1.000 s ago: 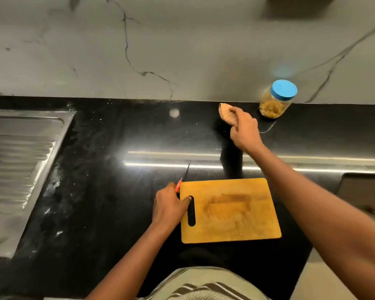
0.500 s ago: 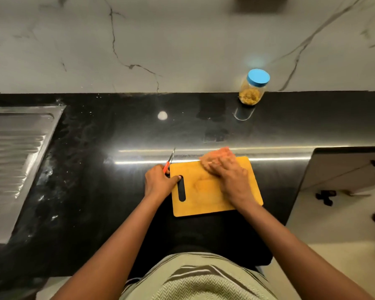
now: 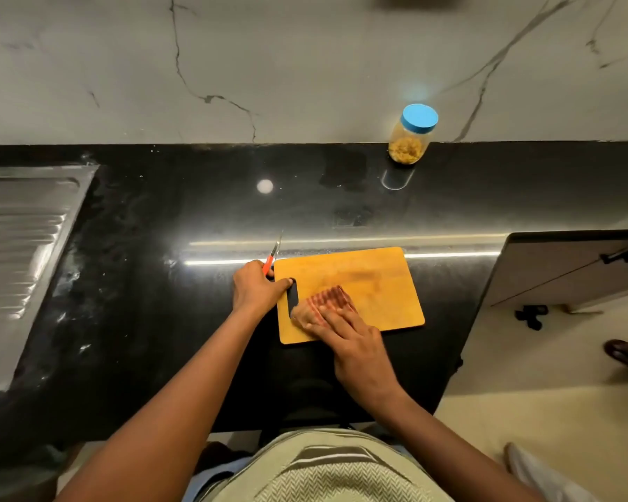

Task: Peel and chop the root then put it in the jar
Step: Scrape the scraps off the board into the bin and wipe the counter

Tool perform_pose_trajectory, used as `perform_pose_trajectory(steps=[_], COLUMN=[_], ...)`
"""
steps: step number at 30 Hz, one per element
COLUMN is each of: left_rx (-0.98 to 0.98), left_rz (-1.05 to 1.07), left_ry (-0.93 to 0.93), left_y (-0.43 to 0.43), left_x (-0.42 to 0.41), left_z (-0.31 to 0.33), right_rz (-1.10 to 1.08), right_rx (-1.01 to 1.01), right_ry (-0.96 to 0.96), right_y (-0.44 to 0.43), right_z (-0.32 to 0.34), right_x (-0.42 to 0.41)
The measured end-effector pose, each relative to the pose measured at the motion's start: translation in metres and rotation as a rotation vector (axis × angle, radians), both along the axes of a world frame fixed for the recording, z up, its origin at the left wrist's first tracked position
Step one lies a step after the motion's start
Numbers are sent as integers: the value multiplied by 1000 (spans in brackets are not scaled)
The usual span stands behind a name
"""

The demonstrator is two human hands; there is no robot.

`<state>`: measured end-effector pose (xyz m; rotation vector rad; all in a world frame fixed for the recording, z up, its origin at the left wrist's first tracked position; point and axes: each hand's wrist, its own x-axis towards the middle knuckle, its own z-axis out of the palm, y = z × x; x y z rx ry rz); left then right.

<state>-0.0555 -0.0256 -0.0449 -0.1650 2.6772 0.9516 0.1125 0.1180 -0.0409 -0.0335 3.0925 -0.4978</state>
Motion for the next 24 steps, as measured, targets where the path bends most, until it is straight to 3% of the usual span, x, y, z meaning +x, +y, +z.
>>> perform_pose_trajectory(steps=[7, 12, 18, 24], left_rx=[-6, 61, 388, 868], left_rz=[18, 22, 57, 302], left_ry=[-1, -23, -56, -152], left_y=[5, 7, 0, -13], left_x=[7, 9, 16, 3], left_z=[8, 15, 16, 25], right_rz=[-319, -372, -444, -571], right_rx=[2, -185, -223, -200], right_ry=[12, 93, 205, 183], right_y=[76, 91, 122, 149], right_z=[3, 1, -4, -11], right_x=[8, -2, -28, -84])
